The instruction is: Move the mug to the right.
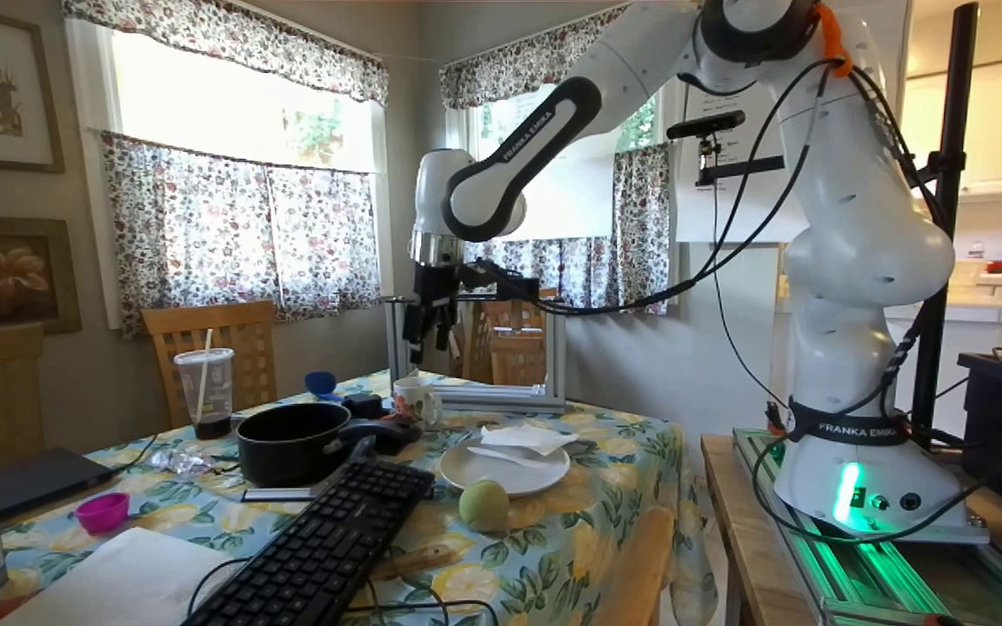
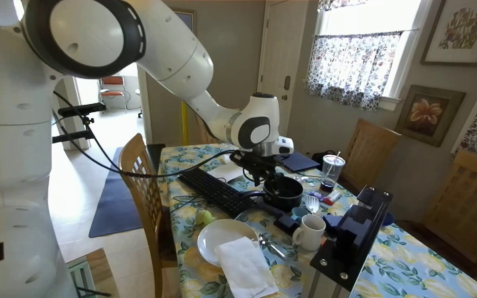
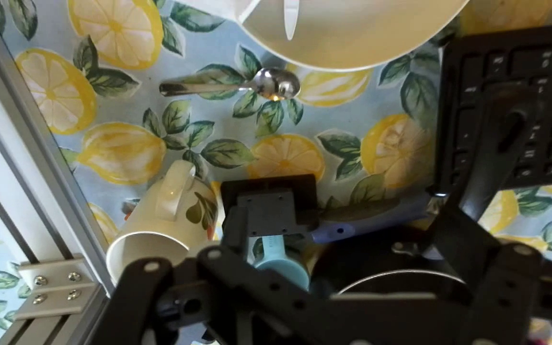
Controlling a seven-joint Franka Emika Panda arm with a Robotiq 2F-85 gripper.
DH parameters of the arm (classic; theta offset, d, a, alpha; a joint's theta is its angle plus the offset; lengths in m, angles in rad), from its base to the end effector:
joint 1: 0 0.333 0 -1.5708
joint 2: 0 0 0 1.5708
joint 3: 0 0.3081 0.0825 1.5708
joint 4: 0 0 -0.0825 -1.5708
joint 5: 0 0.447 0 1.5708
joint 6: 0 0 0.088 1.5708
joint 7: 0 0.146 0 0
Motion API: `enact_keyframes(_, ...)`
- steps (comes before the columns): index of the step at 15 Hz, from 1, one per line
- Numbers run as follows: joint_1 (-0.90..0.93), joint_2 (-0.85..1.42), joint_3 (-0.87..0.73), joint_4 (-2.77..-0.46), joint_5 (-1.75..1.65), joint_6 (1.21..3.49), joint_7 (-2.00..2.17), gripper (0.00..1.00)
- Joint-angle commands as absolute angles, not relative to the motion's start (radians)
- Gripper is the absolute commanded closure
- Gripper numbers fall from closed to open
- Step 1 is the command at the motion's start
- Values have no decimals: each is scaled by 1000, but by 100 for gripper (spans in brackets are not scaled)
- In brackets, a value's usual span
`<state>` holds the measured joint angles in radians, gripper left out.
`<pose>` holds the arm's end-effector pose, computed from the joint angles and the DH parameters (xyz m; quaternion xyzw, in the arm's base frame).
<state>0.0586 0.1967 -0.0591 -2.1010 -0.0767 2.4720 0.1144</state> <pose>0.6420 -0.0021 0.2554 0.9953 -0.0283 0.0887 0.0270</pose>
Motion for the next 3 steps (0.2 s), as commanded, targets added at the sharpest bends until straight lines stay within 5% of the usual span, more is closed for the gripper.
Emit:
enact_keyframes(1, 65, 88, -34, -2194, -119, 2402, 130, 0)
enact_keyframes(3, 54, 136, -28, -2145, -94, 2423, 127, 0)
